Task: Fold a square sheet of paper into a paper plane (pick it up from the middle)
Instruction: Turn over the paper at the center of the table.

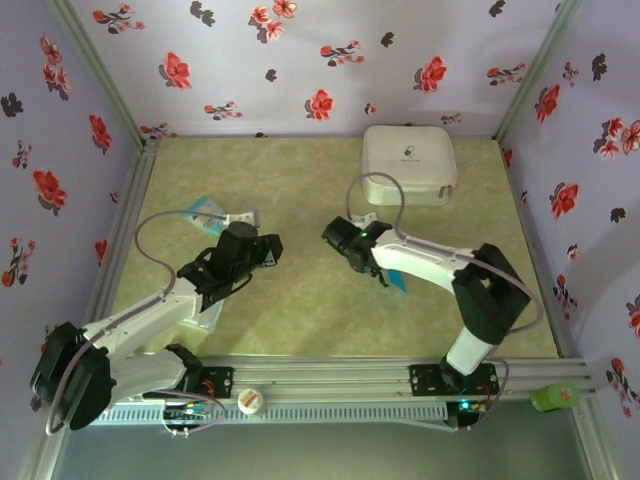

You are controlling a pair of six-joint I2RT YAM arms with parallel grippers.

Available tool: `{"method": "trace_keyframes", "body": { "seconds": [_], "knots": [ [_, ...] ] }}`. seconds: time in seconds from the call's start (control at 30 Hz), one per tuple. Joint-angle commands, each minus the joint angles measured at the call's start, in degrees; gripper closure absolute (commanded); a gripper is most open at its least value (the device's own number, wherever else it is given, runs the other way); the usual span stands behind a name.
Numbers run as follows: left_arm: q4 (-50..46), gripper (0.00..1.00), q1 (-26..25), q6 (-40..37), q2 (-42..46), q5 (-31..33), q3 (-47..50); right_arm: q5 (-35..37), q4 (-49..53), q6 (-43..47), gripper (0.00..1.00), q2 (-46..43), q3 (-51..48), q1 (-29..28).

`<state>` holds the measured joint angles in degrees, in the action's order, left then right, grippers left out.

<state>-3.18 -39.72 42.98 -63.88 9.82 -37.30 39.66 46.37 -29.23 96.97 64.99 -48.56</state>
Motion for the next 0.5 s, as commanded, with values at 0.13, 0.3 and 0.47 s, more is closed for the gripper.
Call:
{"method": "trace_keyframes", "body": {
  "seconds": [0.13, 0.3, 0.47],
  "knots": [
    [-4.10, 0.69, 0.64, 1.38, 4.39, 6.77, 0.79, -2.58, 1.54, -3.85, 0.97, 9.93, 8.16, -6.35],
    [-5.08, 0.69, 0.75, 1.62, 5.78, 7.74, 1.22, -12.08, -3.25, -3.75, 0.91, 12.13, 10.20, -7.44],
    [-5.24, 0.69, 0.77, 2.20, 5.56, 7.71, 1.40, -22.87, -7.96, -3.03, 0.76, 12.53, 10.64, -7.22]
  ]
}}
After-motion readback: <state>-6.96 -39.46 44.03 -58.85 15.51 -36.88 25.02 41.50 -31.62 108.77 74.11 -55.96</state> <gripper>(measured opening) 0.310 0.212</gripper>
